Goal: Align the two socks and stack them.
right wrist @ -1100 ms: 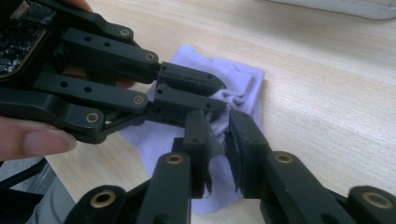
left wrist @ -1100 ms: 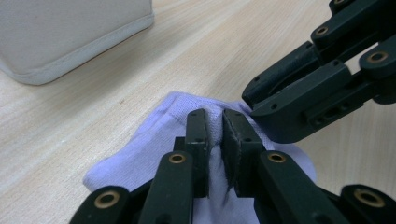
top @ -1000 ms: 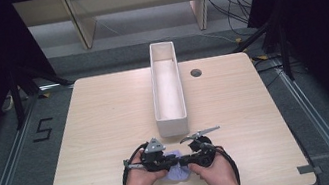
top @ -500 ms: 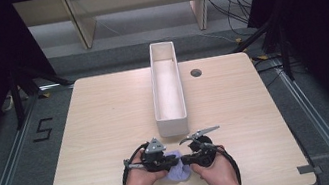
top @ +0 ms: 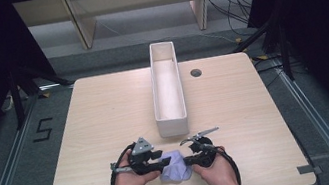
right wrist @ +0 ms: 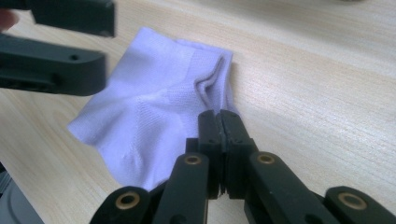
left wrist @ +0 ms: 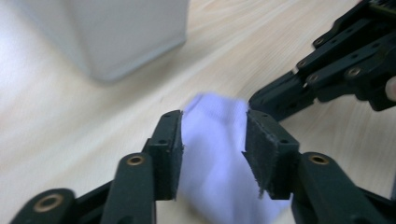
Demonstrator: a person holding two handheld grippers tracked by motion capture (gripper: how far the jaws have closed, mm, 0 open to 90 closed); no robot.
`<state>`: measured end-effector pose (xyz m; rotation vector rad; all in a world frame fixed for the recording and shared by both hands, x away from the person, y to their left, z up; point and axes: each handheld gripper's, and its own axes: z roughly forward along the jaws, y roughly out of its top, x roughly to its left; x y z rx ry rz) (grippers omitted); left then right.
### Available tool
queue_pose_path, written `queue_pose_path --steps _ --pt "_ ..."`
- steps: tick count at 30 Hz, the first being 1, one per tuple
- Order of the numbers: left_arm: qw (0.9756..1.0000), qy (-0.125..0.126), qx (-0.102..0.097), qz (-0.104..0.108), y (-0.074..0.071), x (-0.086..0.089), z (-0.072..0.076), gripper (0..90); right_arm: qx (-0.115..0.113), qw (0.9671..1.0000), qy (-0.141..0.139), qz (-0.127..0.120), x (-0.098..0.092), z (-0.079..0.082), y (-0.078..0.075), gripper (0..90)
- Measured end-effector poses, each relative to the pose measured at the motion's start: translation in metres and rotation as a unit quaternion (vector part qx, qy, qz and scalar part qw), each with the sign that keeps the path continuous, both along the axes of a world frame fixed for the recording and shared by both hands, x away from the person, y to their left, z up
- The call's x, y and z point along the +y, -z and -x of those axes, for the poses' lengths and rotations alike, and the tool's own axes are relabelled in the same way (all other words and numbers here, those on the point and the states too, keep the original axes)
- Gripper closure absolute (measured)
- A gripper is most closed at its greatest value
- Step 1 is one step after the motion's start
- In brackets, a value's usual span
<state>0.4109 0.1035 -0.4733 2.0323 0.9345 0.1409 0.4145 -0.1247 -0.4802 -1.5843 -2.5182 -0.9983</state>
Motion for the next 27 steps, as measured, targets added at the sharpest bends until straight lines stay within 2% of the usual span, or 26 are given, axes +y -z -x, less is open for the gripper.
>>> queue_pose_path --steps 1,2,4,5,7,8,9,10,11,13,14,15,16,17,20,22,23,24,25,26,27 --pt "0.9998 -0.007 0.015 0.008 0.002 0.004 0.001 52.9 -0.004 1.0000 -0.003 0.002 -0.001 -0.001 0.001 88.3" --pt "0.9996 -0.014 0.024 0.006 0.004 0.008 0.002 50.9 0.001 1.0000 0.001 0.003 0.000 0.000 0.001 88.2" --pt "0.9984 -0.030 0.043 0.021 0.007 0.011 0.004 49.0 0.000 1.0000 0.003 0.002 0.000 0.001 0.000 87.1" --pt "0.9978 -0.035 0.051 0.026 0.009 0.013 0.005 48.6 0.008 0.9999 0.005 0.002 0.000 0.001 -0.002 86.3" --pt "0.9972 -0.042 0.058 0.022 0.009 0.015 0.007 47.9 -0.014 0.9998 0.008 0.008 0.000 0.003 -0.009 83.9" --pt "0.9967 -0.044 0.061 0.030 0.010 0.015 0.008 47.5 -0.024 0.9996 0.013 0.006 0.000 0.004 -0.015 82.7" --pt "0.9964 -0.047 0.064 0.028 0.010 0.014 0.009 46.8 -0.034 0.9993 0.015 0.003 0.001 0.006 -0.021 82.5" --pt "0.9960 -0.046 0.067 0.035 0.011 0.014 0.009 46.2 -0.036 0.9992 0.016 0.002 0.003 0.008 -0.026 82.2" --pt "0.9958 -0.050 0.069 0.034 0.011 0.012 0.011 45.9 -0.046 0.9989 0.011 0.001 0.005 0.009 -0.031 82.2" --pt "0.9959 -0.052 0.069 0.028 0.013 0.010 0.013 44.9 -0.048 0.9988 -0.003 0.002 0.011 0.011 -0.035 81.9" --pt "0.9961 -0.042 0.075 0.018 0.014 0.011 0.013 44.1 -0.047 0.9988 -0.017 0.006 0.012 0.011 -0.033 81.7" --pt "0.9955 -0.047 0.079 0.020 0.016 0.010 0.014 43.7 -0.050 0.9985 -0.021 0.003 0.016 0.012 -0.030 81.6" --pt "0.9954 -0.046 0.082 0.018 0.017 0.011 0.014 43.6 -0.048 0.9984 -0.029 0.011 0.018 0.011 -0.026 81.3" --pt "0.9944 -0.058 0.084 0.028 0.018 0.009 0.014 43.4 -0.042 0.9984 -0.036 0.012 0.019 0.011 -0.020 80.9" --pt "0.9932 -0.060 0.094 0.034 0.020 0.010 0.013 43.3 -0.022 0.9991 -0.031 0.018 0.021 0.011 -0.008 80.7" --pt "0.9925 -0.066 0.098 0.030 0.020 0.009 0.012 43.2 -0.017 0.9990 -0.033 0.024 0.019 0.010 -0.002 80.8" --pt "0.9925 -0.059 0.101 0.035 0.021 0.009 0.011 43.4 -0.024 0.9988 -0.038 0.022 0.018 0.009 -0.001 80.9" --pt "0.9930 -0.051 0.103 0.026 0.020 0.010 0.010 43.5 -0.013 0.9992 -0.029 0.024 0.019 0.010 -0.001 81.0" --pt "0.9929 -0.055 0.101 0.029 0.021 0.009 0.010 43.3 -0.024 0.9987 -0.038 0.023 0.017 0.008 0.000 81.1" --pt "0.9931 -0.053 0.101 0.028 0.021 0.009 0.009 43.5 -0.021 0.9989 -0.035 0.024 0.017 0.009 0.000 81.2" --pt "0.9917 -0.066 0.104 0.036 0.022 0.008 0.009 43.7 -0.026 0.9987 -0.035 0.027 0.017 0.008 0.001 81.2"
